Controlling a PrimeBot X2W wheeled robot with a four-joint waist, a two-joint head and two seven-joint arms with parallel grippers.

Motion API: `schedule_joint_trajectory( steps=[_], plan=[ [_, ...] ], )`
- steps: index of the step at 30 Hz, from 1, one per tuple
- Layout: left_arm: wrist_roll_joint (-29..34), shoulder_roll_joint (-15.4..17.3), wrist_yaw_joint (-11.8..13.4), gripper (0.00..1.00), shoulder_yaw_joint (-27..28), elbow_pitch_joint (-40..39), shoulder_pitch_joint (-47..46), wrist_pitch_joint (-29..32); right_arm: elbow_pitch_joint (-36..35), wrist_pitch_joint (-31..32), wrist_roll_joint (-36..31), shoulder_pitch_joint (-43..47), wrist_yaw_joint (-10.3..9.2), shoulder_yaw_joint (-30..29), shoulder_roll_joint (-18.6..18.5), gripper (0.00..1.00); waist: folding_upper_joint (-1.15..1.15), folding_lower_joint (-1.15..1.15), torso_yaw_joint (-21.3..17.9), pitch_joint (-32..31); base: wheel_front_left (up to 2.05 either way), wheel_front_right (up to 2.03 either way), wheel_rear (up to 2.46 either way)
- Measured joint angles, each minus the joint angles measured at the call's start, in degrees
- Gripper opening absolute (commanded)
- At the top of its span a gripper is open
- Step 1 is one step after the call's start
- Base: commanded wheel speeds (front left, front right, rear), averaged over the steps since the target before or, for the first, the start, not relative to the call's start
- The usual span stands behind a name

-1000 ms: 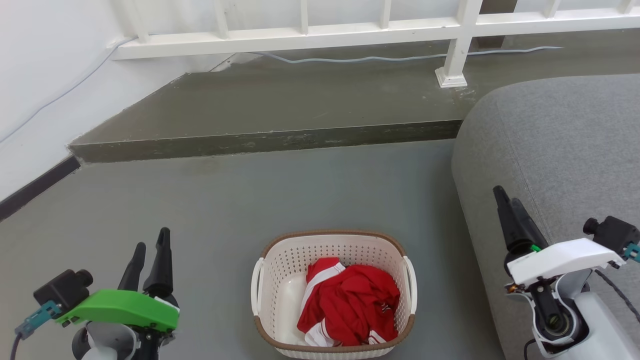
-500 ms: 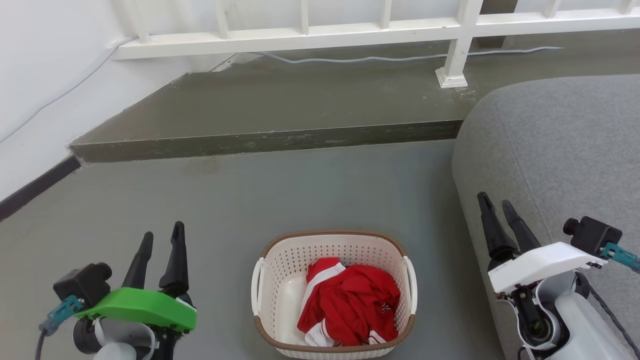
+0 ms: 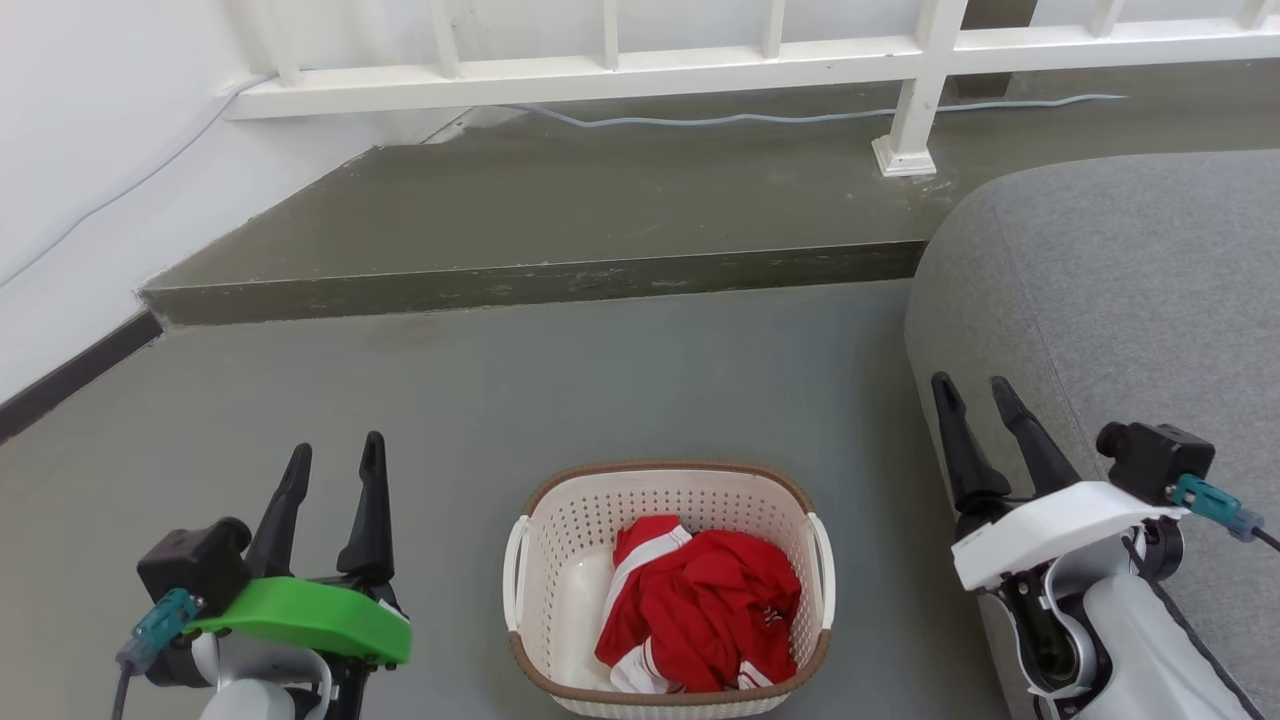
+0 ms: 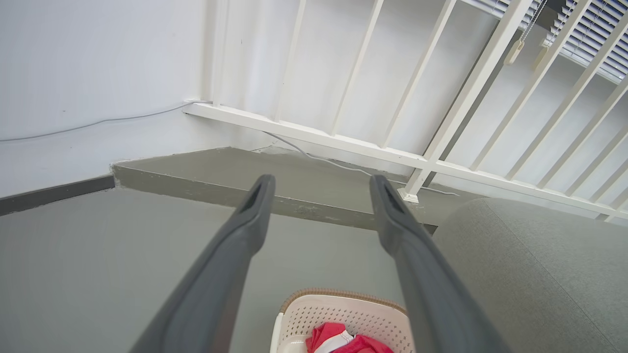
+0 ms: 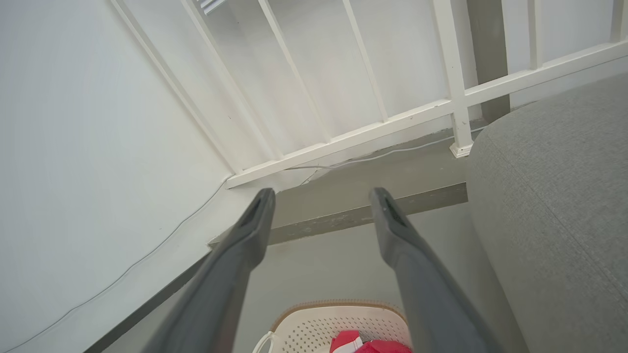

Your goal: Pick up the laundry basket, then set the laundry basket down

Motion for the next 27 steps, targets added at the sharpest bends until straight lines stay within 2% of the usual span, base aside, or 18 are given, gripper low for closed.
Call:
schedule_joint_trajectory(
  steps=[12,27],
  plan=[
    [8.3,-0.3,0.0,1.0,-0.3,-1.0,0.0,-2.4,-0.7,-2.2,-8.9,-0.7,-0.47,1.3,-0.1,1.0,0.0,0.0,0.0,0.0,0.0,0.0,0.0],
    [8.7,-1.1,-0.4,1.0,0.7,-1.2,0.0,-2.4,-0.7,-2.4,-9.9,-0.6,-0.34,-0.3,1.0,1.0,0.0,0.0,0.1,-0.1,0.0,0.0,0.0]
  ],
)
